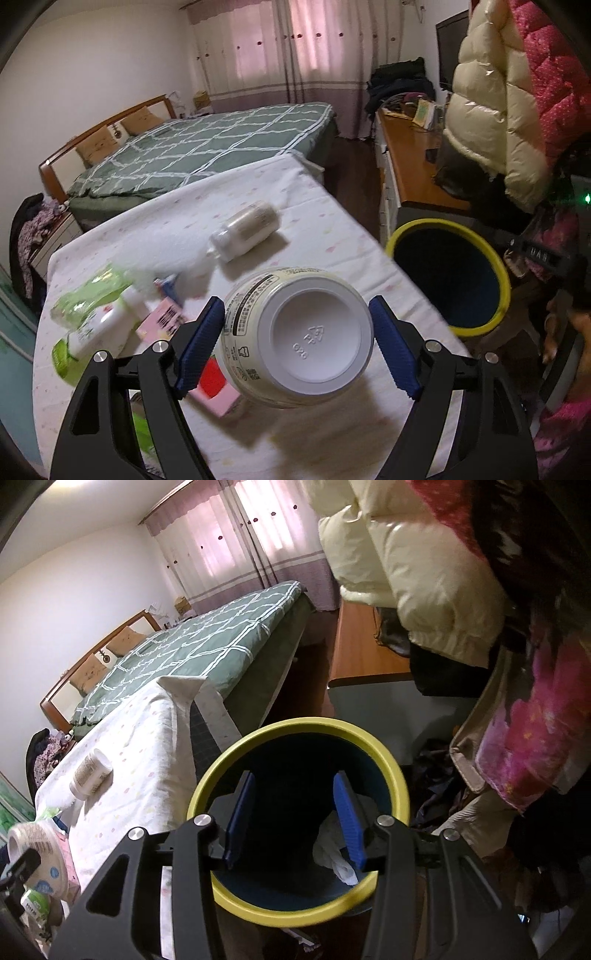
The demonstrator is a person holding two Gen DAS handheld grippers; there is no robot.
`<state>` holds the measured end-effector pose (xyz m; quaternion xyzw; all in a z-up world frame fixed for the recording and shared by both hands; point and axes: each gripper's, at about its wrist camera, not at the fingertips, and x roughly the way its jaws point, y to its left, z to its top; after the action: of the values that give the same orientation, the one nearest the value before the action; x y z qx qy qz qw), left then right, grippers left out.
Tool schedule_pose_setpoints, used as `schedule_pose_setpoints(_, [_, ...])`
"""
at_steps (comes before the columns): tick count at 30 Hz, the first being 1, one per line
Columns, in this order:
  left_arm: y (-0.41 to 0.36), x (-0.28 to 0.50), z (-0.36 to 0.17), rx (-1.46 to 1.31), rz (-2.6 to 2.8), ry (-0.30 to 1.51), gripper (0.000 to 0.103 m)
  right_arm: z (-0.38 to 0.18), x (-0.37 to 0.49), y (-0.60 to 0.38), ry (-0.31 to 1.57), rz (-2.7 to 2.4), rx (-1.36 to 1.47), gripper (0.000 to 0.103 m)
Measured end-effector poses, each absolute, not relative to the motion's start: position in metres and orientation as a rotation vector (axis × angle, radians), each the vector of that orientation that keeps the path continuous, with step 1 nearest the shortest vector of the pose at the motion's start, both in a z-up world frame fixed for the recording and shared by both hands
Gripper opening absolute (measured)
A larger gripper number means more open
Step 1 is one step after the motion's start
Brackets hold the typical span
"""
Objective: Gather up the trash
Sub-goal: 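Carry the tub over the bin and open the left tool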
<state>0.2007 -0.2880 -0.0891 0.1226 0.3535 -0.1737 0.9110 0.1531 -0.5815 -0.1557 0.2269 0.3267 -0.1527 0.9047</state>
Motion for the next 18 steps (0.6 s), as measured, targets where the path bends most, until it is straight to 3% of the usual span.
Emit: schedule_pose_setpoints(18, [-0.444, 0.213, -0.108, 0.32, -0.609, 0.757, 0.079, -0.173, 0.092, -0.607, 0.715, -0.389, 0.501, 0.044])
